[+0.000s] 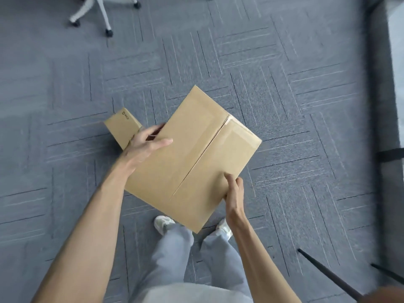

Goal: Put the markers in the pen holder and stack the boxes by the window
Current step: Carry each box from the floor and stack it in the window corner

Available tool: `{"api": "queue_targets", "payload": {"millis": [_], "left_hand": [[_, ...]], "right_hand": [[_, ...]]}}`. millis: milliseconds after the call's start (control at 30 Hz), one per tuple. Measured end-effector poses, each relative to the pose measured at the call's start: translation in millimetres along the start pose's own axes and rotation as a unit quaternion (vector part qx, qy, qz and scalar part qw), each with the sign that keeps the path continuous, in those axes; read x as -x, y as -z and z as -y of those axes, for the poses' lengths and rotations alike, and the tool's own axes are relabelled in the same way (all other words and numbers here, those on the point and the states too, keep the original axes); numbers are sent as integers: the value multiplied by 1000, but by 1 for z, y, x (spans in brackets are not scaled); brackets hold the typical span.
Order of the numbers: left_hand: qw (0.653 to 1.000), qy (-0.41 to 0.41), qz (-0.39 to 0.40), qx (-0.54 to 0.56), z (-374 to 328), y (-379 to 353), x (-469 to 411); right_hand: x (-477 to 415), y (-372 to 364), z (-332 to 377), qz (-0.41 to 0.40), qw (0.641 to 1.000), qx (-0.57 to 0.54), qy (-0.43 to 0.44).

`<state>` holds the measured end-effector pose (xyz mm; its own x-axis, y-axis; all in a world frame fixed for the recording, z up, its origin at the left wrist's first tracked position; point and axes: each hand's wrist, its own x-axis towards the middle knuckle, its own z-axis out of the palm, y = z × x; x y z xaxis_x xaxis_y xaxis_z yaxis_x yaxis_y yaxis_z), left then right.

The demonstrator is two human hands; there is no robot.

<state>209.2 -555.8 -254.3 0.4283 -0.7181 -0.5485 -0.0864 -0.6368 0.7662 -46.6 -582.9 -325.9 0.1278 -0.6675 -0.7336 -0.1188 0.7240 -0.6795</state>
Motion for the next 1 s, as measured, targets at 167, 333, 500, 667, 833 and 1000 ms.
{"api": "queue_targets", "payload": {"millis": [167, 333, 500, 667, 833, 1000], "left_hand": [[992, -7, -105, 63, -4, 62, 40], [971, -7, -193, 144, 12, 145, 78], [934, -2, -302, 189, 49, 231, 122], [881, 30, -403, 246, 96, 279, 177], [789, 77, -516, 326, 133, 282, 233], [651, 84, -640, 400, 164, 245, 292]], "right_hand": [[29, -63, 40, 42, 998, 36, 20], [50, -151, 69, 118, 985, 118, 54], [77, -255, 75, 203, 955, 201, 79], [105, -339, 65, 296, 909, 275, 107], [126, -405, 40, 382, 844, 361, 102], [180, -449, 23, 518, 737, 423, 100]]}}
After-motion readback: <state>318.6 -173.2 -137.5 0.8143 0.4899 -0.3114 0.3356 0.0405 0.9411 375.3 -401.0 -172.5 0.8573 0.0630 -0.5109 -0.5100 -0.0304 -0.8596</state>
